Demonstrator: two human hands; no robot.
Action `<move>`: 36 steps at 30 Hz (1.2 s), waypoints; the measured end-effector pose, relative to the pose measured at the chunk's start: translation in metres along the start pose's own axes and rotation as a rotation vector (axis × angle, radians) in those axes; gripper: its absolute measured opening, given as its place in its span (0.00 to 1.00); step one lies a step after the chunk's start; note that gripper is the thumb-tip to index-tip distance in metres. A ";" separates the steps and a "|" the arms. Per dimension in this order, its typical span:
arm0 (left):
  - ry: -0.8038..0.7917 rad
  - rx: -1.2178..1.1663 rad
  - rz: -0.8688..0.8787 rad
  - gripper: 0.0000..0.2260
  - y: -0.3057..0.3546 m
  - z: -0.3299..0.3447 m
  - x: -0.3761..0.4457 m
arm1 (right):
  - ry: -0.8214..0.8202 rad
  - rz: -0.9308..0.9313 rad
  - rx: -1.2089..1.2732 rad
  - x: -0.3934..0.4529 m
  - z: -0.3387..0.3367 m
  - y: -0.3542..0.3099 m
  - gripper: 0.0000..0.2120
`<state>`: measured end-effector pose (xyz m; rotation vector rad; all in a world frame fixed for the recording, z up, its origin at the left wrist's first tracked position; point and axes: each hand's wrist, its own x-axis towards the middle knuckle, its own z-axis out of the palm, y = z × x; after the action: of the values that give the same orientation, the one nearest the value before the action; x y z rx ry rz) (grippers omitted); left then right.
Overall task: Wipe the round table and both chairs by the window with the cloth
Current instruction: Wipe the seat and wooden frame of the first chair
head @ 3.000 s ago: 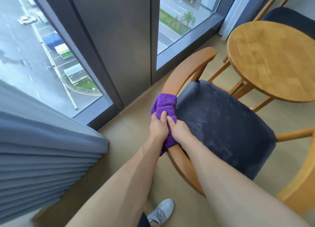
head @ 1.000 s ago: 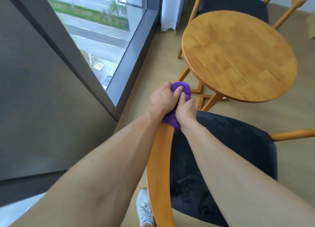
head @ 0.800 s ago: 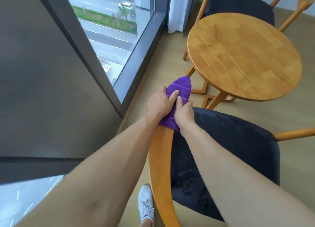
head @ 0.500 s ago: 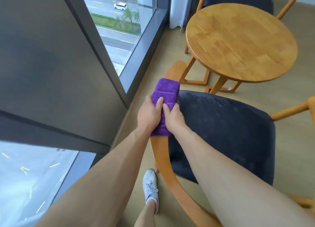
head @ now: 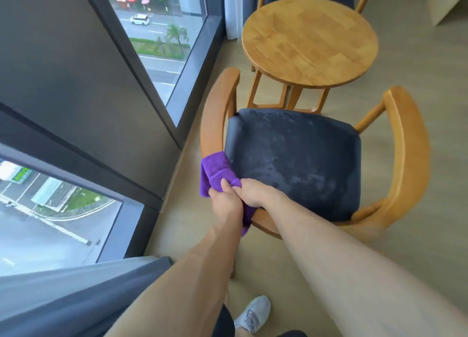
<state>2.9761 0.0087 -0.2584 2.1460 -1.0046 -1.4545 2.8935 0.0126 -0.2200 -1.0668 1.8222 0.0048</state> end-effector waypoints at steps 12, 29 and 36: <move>-0.176 -0.212 -0.465 0.30 -0.005 0.025 -0.132 | -0.002 0.062 -0.103 -0.109 -0.026 0.071 0.24; -0.506 0.900 0.984 0.12 0.044 0.000 -0.119 | 0.996 0.727 0.325 -0.157 0.041 0.100 0.45; -0.970 1.352 1.101 0.25 0.042 0.044 -0.108 | 0.980 1.060 1.323 -0.124 0.073 0.062 0.46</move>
<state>2.8980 0.0624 -0.1789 0.5203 -3.4080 -1.1350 2.9215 0.1640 -0.1924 1.0227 2.2878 -1.0610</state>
